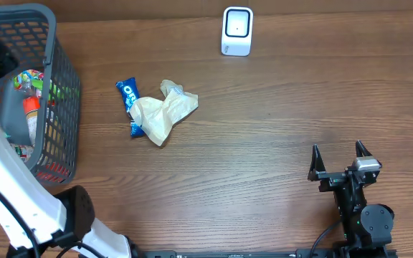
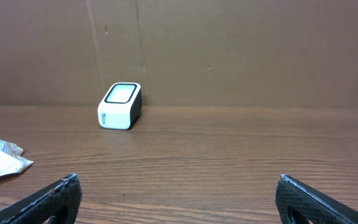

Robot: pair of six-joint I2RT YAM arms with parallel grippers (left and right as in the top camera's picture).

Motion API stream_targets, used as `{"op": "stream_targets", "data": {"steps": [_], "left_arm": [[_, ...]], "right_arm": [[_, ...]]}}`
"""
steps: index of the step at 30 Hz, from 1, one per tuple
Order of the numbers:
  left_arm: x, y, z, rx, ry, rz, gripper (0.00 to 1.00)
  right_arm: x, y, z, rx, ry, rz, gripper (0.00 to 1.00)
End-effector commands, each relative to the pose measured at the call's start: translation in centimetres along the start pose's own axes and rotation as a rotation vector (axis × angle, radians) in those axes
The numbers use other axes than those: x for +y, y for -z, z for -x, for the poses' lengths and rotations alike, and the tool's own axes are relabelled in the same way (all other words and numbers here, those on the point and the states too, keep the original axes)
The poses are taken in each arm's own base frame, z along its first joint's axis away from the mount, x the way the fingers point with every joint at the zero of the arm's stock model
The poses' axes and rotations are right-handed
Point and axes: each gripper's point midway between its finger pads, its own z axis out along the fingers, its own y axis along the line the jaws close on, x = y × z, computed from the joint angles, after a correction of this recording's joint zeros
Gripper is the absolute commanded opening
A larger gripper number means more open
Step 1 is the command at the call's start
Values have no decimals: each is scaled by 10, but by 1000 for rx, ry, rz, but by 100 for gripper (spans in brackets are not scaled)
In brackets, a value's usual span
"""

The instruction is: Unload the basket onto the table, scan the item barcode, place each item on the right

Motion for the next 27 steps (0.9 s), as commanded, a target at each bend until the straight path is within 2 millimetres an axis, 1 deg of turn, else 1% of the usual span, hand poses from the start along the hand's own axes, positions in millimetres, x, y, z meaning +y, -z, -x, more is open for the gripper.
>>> {"op": "stream_targets", "data": {"steps": [1, 4, 5, 6, 9, 12, 15, 18, 21, 24, 27], "left_arm": [[9, -41, -13, 119, 17, 4, 69], [10, -72, -14, 168, 38, -40, 71], [7, -80, -12, 170, 40, -65, 73], [1, -89, -9, 171, 36, -111, 76], [-18, -106, -7, 185, 36, -221, 74], [-24, -121, -10, 212, 49, -233, 74], [-27, -143, -13, 238, 58, -227, 75], [-26, -171, -24, 292, 62, -211, 77], [-21, -204, -40, 357, 54, -155, 77], [-14, -229, -52, 397, 56, -97, 78], [-15, -252, -60, 421, 60, -83, 78]], "right_arm": [[-1, 0, -3, 0, 7, -7, 100], [-1, 0, -3, 0, 7, -7, 100], [-1, 0, -3, 0, 7, -6, 100], [-1, 0, -3, 0, 7, -7, 100], [-1, 0, -3, 0, 7, -7, 100], [-1, 0, -3, 0, 7, -7, 100], [-1, 0, -3, 0, 7, -6, 100], [-1, 0, -3, 0, 7, -7, 100], [-1, 0, -3, 0, 7, -7, 100], [-1, 0, -3, 0, 7, -7, 100], [-1, 0, -3, 0, 7, -7, 100]]}}
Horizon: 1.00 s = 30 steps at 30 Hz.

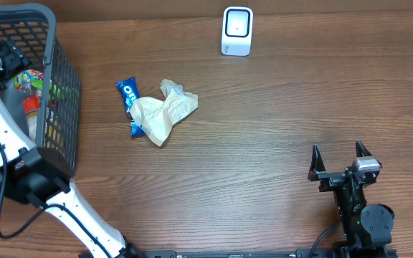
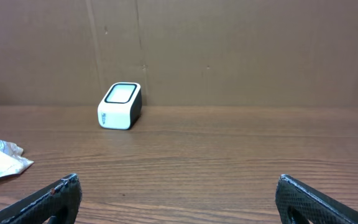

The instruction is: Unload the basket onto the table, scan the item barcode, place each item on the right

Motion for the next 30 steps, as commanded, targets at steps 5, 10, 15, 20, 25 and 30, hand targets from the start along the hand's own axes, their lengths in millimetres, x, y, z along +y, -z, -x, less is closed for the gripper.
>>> {"op": "stream_targets", "data": {"steps": [5, 10, 15, 20, 25, 30], "left_arm": [[7, -49, 2, 38, 18, 40, 77], [1, -61, 11, 9, 11, 30, 78], [-9, -71, 16, -11, -5, 20, 78], [-16, -92, 12, 14, -9, 15, 78], [-19, -114, 2, 58, -7, 21, 77], [-16, -131, -7, 96, -9, 38, 75]], "right_arm": [[-2, 0, -3, 0, 7, -8, 100], [-1, 0, -3, 0, 7, -7, 100], [-2, 0, -3, 0, 7, -8, 100], [-2, 0, -3, 0, 7, -8, 100], [-2, 0, -3, 0, 7, -8, 100], [-2, 0, -3, 0, 7, -8, 100]]}}
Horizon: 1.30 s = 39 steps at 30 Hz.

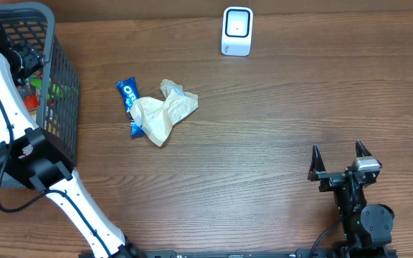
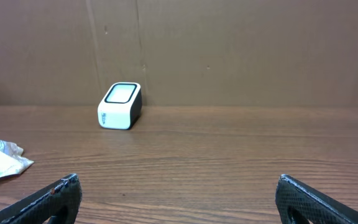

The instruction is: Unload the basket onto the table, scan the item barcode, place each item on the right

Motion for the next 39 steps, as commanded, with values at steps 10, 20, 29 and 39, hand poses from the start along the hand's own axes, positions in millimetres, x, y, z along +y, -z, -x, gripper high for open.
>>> {"op": "stream_targets", "data": {"steps": [10, 20, 29, 39], "left_arm": [[9, -55, -45, 194, 91, 77, 63], [14, -50, -65, 277, 93, 103, 60], [27, -39, -90, 393, 56, 129, 53], [10, 2, -89, 387, 27, 39, 46]], "right_arm": [[-1, 0, -3, 0, 7, -7, 100], [-1, 0, -3, 0, 7, -7, 100], [-1, 0, -3, 0, 7, -7, 100], [-2, 0, -3, 0, 7, -8, 100]]}}
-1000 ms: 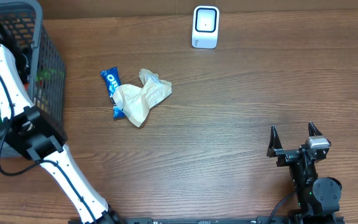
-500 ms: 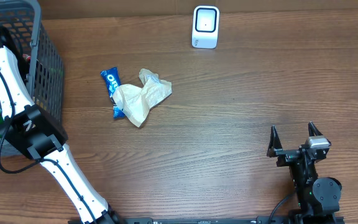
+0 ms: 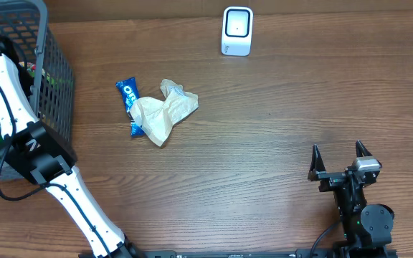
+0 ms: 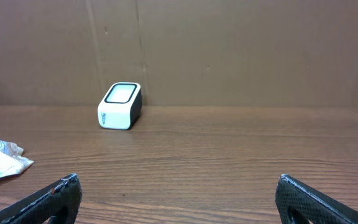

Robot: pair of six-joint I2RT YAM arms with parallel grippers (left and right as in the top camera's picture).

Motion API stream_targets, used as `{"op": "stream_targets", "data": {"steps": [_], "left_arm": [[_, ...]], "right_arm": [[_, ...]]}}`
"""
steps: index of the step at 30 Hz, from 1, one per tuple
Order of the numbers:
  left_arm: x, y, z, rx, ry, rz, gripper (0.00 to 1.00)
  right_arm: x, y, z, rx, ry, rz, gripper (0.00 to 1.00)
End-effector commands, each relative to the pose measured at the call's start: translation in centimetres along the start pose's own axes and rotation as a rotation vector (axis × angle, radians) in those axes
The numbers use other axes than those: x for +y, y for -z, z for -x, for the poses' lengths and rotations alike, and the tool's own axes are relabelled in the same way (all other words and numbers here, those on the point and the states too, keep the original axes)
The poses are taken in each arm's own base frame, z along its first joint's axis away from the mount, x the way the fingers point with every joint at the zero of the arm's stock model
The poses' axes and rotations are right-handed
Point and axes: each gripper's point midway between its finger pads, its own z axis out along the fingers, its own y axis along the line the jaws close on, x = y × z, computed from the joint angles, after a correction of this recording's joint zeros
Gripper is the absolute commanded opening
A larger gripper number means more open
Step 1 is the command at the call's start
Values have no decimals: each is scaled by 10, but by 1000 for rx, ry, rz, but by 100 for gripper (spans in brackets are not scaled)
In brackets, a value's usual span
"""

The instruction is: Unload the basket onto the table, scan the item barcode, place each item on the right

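Observation:
The white barcode scanner stands at the table's far edge, and in the right wrist view the scanner sits ahead to the left. A blue Oreo packet lies partly under a crumpled beige wrapper, whose tip also shows there. My left arm reaches into the grey basket; its gripper is lost among the mesh and items. My right gripper rests open and empty at the near right.
The mesh basket at the far left holds several packaged goods, among them a green packet at the frame edge. A brown cardboard wall backs the table behind the scanner.
My left arm has shifted further up and left inside the basket, and the basket sits slightly more to the left. Right arm, scanner, Oreo packet and wrapper are unchanged.
My left arm first lay low across the basket's near side. Then it reached up into the basket, and its elbow has risen at each moment since while the basket edged left. The right gripper stayed open in place throughout.

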Motion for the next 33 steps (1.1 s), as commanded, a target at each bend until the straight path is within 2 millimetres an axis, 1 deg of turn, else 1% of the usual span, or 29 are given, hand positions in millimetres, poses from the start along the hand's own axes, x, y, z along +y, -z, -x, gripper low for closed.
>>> {"op": "stream_targets", "data": {"steps": [1, 2, 5, 8, 10, 12, 15, 18, 21, 25, 28, 33], "left_arm": [[-19, 53, -12, -63, -66, -116, 46], [-21, 66, -15, -89, -82, -129, 44], [-29, 112, -26, -190, -132, -158, 45], [-32, 158, -45, -288, -172, -159, 45], [-28, 183, -63, -338, -183, -143, 46], [-16, 204, -84, -380, -177, -120, 47], [7, 227, -108, -435, -137, -70, 48], [27, 244, -121, -488, -96, -40, 50], [34, 256, -128, -521, -61, -54, 52], [30, 257, -130, -517, -53, -85, 51], [24, 253, -133, -495, -38, -127, 49], [22, 253, -133, -491, -18, -141, 47]], "right_arm": [[-2, 0, -3, 0, 7, -8, 100], [-1, 0, -3, 0, 7, -7, 100], [-1, 0, -3, 0, 7, -7, 100], [-1, 0, -3, 0, 7, -7, 100], [-1, 0, -3, 0, 7, -7, 100], [-2, 0, -3, 0, 7, -8, 100], [-1, 0, -3, 0, 7, -7, 100], [-1, 0, -3, 0, 7, -7, 100], [-1, 0, -3, 0, 7, -7, 100], [-1, 0, -3, 0, 7, -7, 100], [-2, 0, -3, 0, 7, -8, 100], [-1, 0, -3, 0, 7, -7, 100]]}}
